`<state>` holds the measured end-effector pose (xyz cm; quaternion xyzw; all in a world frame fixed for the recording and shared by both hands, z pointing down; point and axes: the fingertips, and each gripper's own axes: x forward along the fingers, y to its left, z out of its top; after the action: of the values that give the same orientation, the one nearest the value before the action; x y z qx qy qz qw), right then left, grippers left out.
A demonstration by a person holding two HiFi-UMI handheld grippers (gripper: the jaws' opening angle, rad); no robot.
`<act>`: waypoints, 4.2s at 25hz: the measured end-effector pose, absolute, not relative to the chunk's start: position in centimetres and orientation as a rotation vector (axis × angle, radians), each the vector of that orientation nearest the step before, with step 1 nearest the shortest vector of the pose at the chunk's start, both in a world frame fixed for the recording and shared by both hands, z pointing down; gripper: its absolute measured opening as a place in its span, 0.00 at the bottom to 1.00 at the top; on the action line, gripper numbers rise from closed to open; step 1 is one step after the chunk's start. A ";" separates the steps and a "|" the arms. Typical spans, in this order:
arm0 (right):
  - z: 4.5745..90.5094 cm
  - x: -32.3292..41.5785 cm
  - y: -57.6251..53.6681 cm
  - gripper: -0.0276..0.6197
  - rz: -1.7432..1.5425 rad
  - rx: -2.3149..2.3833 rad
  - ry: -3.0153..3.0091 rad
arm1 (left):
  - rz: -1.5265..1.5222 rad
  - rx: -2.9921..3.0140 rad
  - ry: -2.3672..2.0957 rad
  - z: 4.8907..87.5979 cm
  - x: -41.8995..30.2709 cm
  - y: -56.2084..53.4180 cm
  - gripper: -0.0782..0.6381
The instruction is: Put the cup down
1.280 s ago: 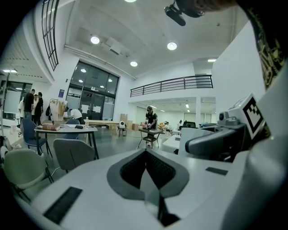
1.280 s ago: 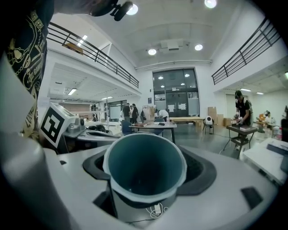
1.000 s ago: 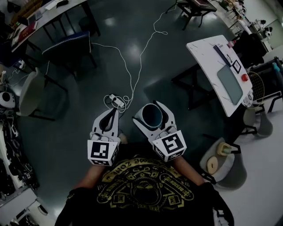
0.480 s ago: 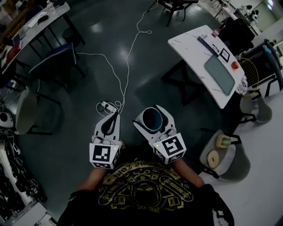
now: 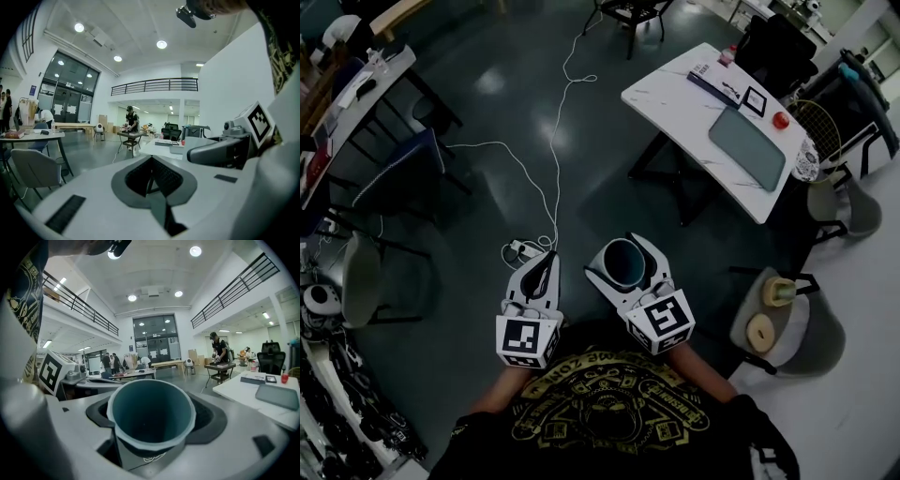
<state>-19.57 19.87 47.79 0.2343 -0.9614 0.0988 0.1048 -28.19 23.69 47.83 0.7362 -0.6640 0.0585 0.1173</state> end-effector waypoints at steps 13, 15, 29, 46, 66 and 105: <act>47.0 -12.3 13.2 0.66 0.341 0.898 -2.821 | 0.200 2.304 -1.792 47.2 -21.3 15.9 0.12; 46.9 -11.0 12.2 0.66 0.346 0.922 -2.820 | 0.209 2.328 -1.780 46.9 -20.1 14.7 0.12; 46.8 -2.0 7.0 0.66 0.363 1.008 -2.833 | 0.275 2.404 -1.727 45.9 -11.6 9.3 0.12; 48.5 2.6 5.9 0.66 0.424 1.069 -2.814 | 0.313 2.400 -1.668 47.5 -7.4 8.1 0.12; 51.3 5.7 -2.6 0.66 0.480 1.325 -2.623 | 0.314 2.552 -1.363 50.3 -3.5 -3.0 0.12; 49.6 5.3 -19.0 0.66 0.388 1.599 -2.356 | 0.218 2.687 -1.050 49.3 -4.1 -22.5 0.12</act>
<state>5.28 -19.01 49.59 0.5515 -0.8125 0.1337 0.1334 -4.13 -22.45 49.33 0.9216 -0.3601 0.0749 0.1242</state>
